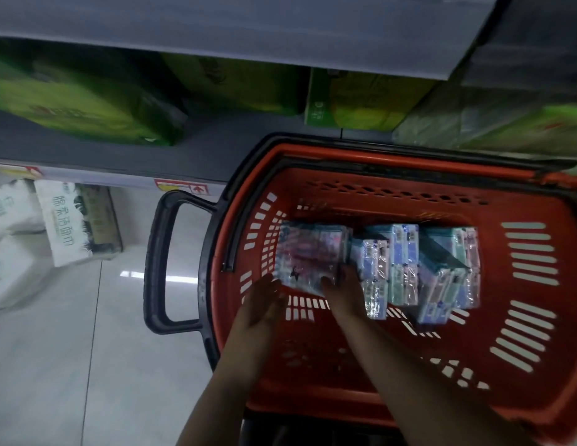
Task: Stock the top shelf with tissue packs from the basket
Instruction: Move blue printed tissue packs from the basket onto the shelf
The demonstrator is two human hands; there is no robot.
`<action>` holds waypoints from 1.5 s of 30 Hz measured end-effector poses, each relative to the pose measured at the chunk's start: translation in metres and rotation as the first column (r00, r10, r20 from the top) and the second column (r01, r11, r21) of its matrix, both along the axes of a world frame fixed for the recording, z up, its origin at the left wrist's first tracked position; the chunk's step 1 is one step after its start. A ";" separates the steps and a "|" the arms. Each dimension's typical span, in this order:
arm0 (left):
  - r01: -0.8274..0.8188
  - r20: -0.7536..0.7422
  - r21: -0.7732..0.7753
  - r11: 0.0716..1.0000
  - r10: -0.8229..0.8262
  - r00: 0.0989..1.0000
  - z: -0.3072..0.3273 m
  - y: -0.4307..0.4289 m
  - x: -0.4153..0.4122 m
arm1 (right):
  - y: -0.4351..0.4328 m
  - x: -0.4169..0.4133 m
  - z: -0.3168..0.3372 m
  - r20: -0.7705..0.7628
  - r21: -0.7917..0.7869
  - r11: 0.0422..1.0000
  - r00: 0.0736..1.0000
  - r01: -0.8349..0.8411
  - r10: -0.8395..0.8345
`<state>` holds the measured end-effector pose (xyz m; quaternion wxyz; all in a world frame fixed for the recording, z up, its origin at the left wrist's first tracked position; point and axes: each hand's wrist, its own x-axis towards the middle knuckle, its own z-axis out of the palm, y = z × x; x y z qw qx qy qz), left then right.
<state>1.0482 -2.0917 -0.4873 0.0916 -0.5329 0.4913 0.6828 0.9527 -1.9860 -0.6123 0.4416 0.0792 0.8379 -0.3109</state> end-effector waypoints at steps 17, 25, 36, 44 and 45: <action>0.038 0.013 0.017 0.999 -0.038 0.999 -0.005 -0.003 0.002 | -0.022 0.000 -0.004 -0.011 0.075 0.996 0.999 0.050 -0.049; 0.064 0.054 0.007 0.998 -0.065 0.996 -0.005 0.001 -0.001 | 0.000 -0.020 0.032 0.136 -0.132 0.975 0.978 0.176 -0.158; -0.032 0.067 0.112 0.993 0.024 0.997 0.008 0.003 -0.010 | 0.084 -0.052 0.098 0.503 -0.350 0.843 0.841 0.407 -0.197; -0.002 -0.067 0.203 0.979 0.016 0.998 0.027 0.008 -0.011 | 0.115 -0.044 0.129 0.601 -0.455 0.733 0.782 0.505 -0.166; -0.027 -0.078 0.208 0.978 0.044 0.996 0.030 0.010 -0.011 | 0.116 -0.044 0.134 0.599 -0.462 0.732 0.785 0.502 -0.160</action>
